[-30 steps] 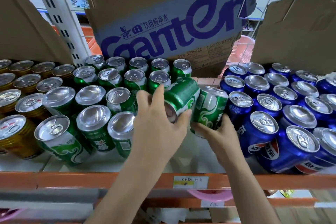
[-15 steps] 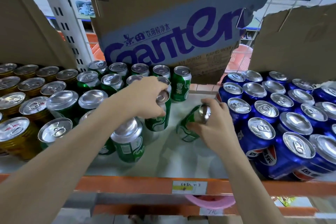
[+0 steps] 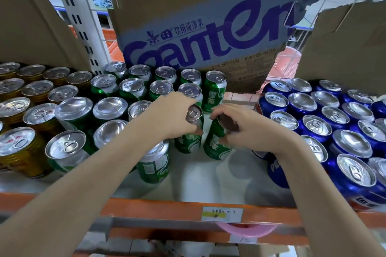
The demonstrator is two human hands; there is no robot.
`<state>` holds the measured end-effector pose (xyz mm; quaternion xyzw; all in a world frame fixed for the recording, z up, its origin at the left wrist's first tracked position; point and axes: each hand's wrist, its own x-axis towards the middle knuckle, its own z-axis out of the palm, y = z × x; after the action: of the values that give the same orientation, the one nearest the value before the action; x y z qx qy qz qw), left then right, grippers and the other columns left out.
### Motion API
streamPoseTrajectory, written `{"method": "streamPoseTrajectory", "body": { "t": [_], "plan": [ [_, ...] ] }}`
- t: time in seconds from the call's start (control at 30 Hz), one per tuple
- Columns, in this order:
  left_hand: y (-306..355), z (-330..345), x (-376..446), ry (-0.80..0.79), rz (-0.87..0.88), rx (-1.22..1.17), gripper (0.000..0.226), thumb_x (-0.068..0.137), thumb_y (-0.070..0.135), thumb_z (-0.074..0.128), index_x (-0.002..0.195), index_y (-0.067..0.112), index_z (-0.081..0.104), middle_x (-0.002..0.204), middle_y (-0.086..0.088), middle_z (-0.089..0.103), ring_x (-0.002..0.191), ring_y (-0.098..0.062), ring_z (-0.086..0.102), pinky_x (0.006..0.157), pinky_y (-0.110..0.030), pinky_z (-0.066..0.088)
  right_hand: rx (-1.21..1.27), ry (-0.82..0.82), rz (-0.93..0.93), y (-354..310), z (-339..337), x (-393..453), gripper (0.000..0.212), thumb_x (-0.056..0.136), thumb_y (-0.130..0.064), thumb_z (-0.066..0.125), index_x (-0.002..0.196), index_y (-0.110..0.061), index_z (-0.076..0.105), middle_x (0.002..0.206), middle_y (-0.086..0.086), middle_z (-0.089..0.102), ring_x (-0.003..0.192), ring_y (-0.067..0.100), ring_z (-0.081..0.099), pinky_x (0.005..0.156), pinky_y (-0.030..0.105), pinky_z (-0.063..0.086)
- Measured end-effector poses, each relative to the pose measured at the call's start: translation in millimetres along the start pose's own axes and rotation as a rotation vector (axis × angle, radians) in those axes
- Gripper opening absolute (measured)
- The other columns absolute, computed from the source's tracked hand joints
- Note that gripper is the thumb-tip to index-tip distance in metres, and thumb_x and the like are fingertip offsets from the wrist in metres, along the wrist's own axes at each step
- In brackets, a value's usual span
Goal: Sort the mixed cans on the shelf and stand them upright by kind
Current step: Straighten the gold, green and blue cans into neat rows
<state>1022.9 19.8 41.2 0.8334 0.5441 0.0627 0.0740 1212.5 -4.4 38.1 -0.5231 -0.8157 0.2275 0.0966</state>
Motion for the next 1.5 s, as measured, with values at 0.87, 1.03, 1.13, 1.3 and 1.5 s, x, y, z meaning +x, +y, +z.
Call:
{"method": "streamPoseTrajectory", "body": {
  "t": [0.87, 1.03, 1.13, 1.3, 1.5],
  "plan": [
    [-15.4, -11.2, -0.7, -0.181, 0.118, 0.162, 0.071, 0.083, 0.029, 0.069, 0.143, 0.014, 0.034, 0.141, -0.002, 0.039, 0.130, -0.020, 0.037, 0.102, -0.037, 0.035, 0.096, 0.393, 0.126, 0.8, 45.5, -19.1, 0.078, 0.075, -0.034, 0.075, 0.142, -0.025, 0.035, 0.131, -0.009, 0.044, 0.116, 0.009, 0.044, 0.091, 0.014, 0.030],
    [-19.0, -9.9, 1.4, -0.197, 0.153, 0.152, 0.073, 0.083, 0.025, 0.069, 0.145, 0.017, 0.031, 0.147, 0.001, 0.032, 0.132, -0.018, 0.034, 0.104, -0.032, 0.032, 0.125, 0.410, 0.099, 1.1, 47.4, -17.2, 0.077, 0.075, -0.031, 0.076, 0.141, -0.024, 0.037, 0.131, -0.009, 0.045, 0.105, 0.002, 0.043, 0.089, 0.011, 0.031],
    [-20.7, -10.6, -1.1, -0.179, 0.157, 0.128, 0.072, 0.083, 0.027, 0.069, 0.145, 0.018, 0.033, 0.147, 0.002, 0.032, 0.132, -0.018, 0.034, 0.104, -0.032, 0.031, 0.131, 0.409, 0.101, 2.1, 47.5, -16.8, 0.077, 0.075, -0.031, 0.076, 0.142, -0.024, 0.037, 0.131, -0.009, 0.045, 0.106, 0.002, 0.043, 0.090, 0.012, 0.032],
    [-16.8, -9.9, -5.4, -0.162, 0.183, 0.102, 0.070, 0.084, 0.033, 0.067, 0.145, 0.022, 0.032, 0.145, 0.005, 0.033, 0.130, -0.015, 0.035, 0.103, -0.028, 0.031, 0.163, 0.403, 0.110, 3.5, 48.9, -17.2, 0.079, 0.075, -0.033, 0.075, 0.143, -0.026, 0.035, 0.133, -0.010, 0.043, 0.117, 0.010, 0.046, 0.098, 0.022, 0.038],
    [-12.2, -7.4, -3.3, -0.164, 0.163, 0.097, 0.068, 0.084, 0.030, 0.067, 0.143, 0.018, 0.035, 0.142, 0.002, 0.035, 0.127, -0.018, 0.038, 0.101, -0.032, 0.035, 0.151, 0.391, 0.100, 7.1, 55.5, -17.0, 0.085, 0.073, -0.026, 0.079, 0.143, -0.028, 0.031, 0.132, -0.011, 0.039, 0.112, 0.011, 0.045, 0.090, 0.017, 0.034]
  ]
}}
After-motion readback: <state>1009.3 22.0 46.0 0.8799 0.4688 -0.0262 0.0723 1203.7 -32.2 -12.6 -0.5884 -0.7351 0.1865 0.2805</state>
